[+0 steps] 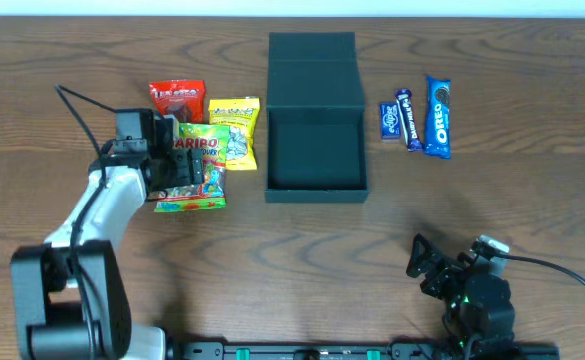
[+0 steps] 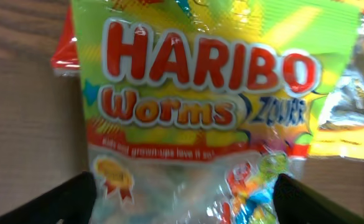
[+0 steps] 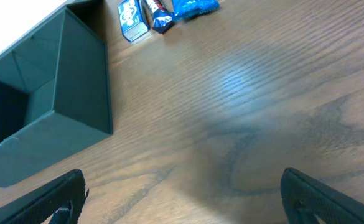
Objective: Pack container
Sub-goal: 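Reach left gripper to the green Haribo bag and grasp it, then carry the Haribo bag right and drop it into the black box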
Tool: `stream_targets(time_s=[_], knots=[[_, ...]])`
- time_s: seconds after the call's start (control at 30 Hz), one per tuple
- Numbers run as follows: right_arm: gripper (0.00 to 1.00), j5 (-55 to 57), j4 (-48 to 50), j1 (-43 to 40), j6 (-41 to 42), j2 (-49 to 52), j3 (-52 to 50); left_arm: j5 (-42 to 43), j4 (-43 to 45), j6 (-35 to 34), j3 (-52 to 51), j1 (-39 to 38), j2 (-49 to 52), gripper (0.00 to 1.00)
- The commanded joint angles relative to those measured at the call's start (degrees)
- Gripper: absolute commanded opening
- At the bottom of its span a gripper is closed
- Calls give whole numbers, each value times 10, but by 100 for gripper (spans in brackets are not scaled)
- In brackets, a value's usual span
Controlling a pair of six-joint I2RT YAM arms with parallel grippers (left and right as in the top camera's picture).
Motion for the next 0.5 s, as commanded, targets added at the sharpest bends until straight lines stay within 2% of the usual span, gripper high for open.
stream_targets(time_s=[0.0, 0.17, 0.27, 0.3, 0.37, 0.47], knots=[[99, 2, 0, 5, 6, -3, -3, 2, 13, -1, 8, -1, 27, 85], [99, 2, 0, 5, 6, -3, -3, 1, 34, -1, 8, -13, 55, 73], [99, 2, 0, 5, 6, -3, -3, -21, 37, -1, 8, -22, 72, 58], [99, 2, 0, 5, 6, -3, -3, -29, 36, -1, 8, -23, 76, 52], [99, 2, 0, 5, 6, -3, -3, -30, 32, -2, 8, -24, 84, 31], [99, 2, 0, 5, 6, -3, -3, -30, 25, -2, 8, -23, 85, 8]])
